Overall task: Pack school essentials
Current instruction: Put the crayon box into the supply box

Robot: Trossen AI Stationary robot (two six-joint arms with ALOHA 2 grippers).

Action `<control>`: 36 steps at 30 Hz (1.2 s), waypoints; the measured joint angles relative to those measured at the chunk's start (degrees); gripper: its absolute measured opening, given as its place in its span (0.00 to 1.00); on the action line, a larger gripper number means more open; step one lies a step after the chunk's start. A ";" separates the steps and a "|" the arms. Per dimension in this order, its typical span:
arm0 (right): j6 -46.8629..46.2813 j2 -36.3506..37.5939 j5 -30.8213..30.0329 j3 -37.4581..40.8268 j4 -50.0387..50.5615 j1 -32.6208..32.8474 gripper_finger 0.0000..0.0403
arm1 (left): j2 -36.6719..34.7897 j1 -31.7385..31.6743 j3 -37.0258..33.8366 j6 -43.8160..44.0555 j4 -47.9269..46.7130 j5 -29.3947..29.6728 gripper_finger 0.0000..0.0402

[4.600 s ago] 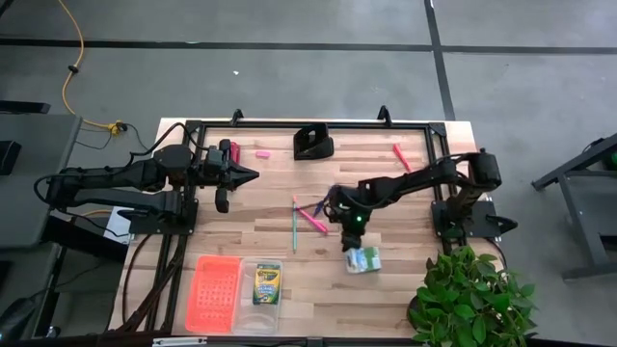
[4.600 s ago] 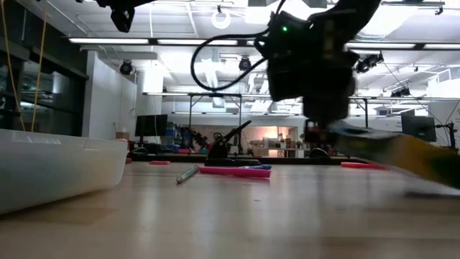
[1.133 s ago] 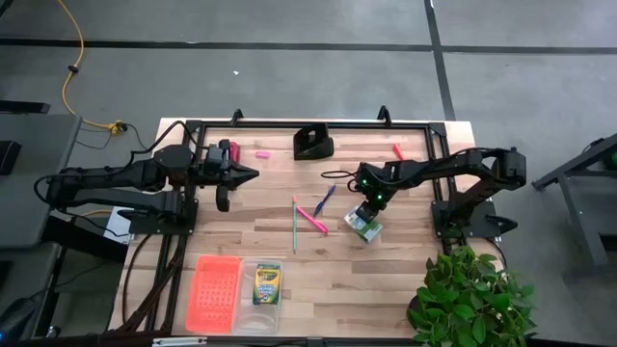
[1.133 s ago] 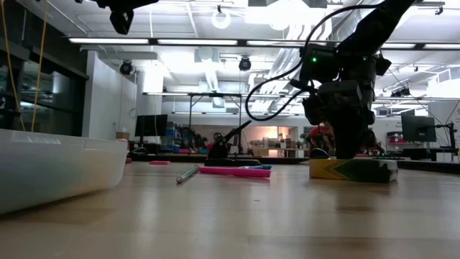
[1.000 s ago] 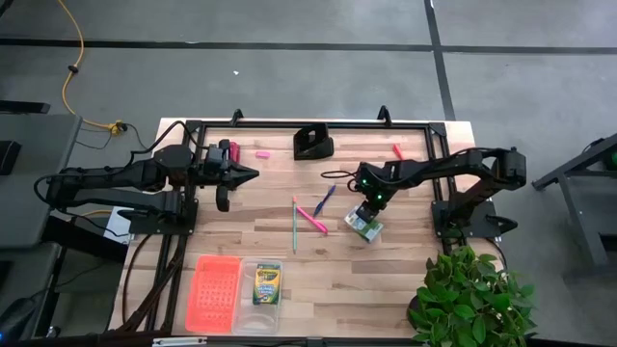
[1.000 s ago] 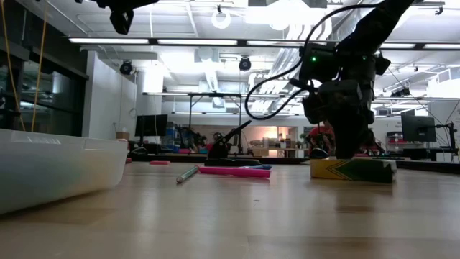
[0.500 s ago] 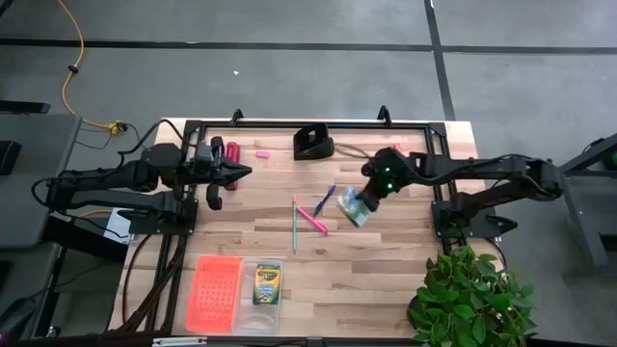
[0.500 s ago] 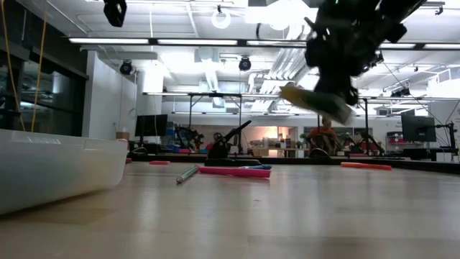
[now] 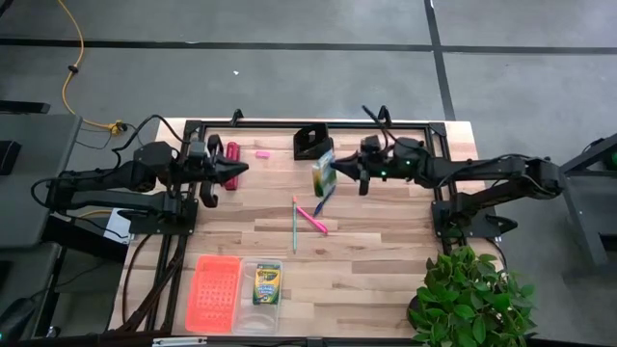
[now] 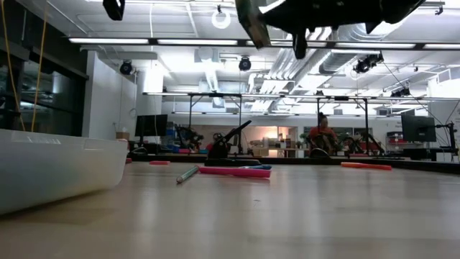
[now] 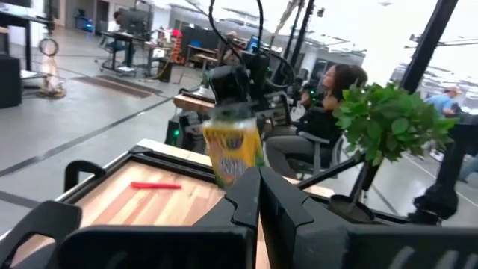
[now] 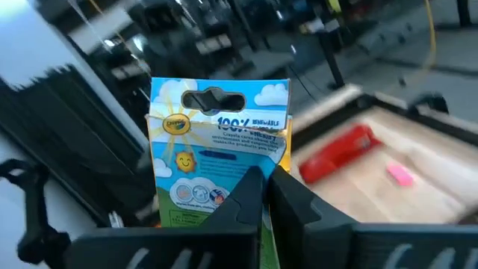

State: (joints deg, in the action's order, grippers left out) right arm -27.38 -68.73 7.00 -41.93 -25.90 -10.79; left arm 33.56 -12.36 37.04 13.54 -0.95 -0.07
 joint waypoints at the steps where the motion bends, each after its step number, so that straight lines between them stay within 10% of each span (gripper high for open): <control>1: 0.31 0.03 0.11 0.00 -1.25 0.00 0.00 | 0.00 0.00 0.00 0.03 -0.03 -0.32 0.00; 16: -0.66 0.02 0.07 0.00 -0.88 1.53 0.00 | 0.02 0.00 0.00 -0.10 -1.03 -0.75 0.00; 29: -0.10 -0.65 -10.50 -0.40 1.20 19.01 0.00 | 0.02 0.00 0.00 2.86 -1.04 5.33 0.00; 36: 2.38 -12.76 -14.48 -15.30 11.47 23.75 0.00 | 0.00 0.01 0.00 4.35 -0.98 1.97 0.00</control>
State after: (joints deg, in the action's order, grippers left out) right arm -25.00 -81.49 -7.48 -57.23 -14.42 12.97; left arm 33.56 -12.35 37.04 17.89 -1.93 1.90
